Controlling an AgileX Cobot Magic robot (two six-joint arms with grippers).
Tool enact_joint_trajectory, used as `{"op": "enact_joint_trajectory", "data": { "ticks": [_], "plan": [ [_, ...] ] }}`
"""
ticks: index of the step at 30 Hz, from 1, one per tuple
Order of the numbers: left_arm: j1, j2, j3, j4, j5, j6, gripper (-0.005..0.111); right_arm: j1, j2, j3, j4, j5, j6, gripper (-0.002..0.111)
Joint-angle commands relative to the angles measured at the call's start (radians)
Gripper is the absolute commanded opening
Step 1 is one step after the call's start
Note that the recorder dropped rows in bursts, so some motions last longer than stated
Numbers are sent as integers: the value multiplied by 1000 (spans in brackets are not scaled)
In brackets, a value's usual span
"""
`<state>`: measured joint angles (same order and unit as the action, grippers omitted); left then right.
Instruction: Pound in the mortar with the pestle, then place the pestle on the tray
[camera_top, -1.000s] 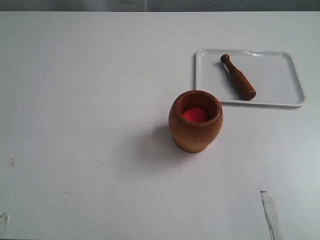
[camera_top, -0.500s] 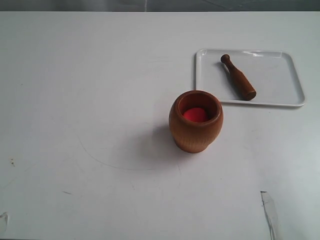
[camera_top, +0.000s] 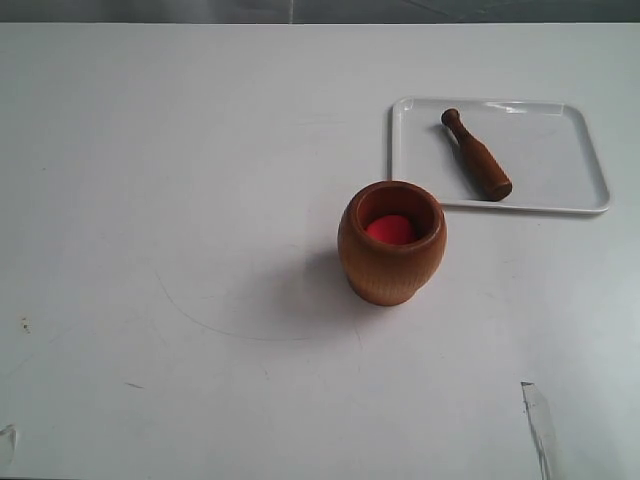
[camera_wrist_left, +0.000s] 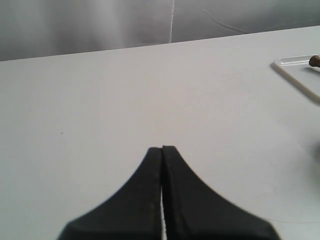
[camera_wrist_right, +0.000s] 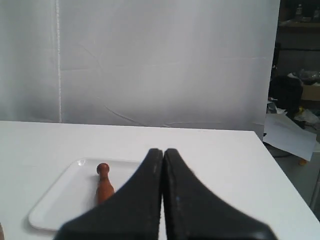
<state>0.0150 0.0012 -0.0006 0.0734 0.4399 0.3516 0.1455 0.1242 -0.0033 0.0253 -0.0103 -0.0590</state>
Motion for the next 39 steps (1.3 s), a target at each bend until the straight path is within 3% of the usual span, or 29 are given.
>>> {"op": "enact_joint_trajectory", "data": {
  "ticks": [1,9,19,39],
  "plan": [
    [-8,-1,1,-7,-3,-8,0,-7,-5,3,42,16,9,0],
    [-8,-1,1,-7,-3,-8,0,-55,-124,3,41,30,-46,0],
    [-8,-1,1,-7,-3,-8,0,-55,-124,3,63,132,-46,0],
    [-8,-1,1,-7,-3,-8,0,-55,-124,3,63,128,-41,0]
  ]
}}
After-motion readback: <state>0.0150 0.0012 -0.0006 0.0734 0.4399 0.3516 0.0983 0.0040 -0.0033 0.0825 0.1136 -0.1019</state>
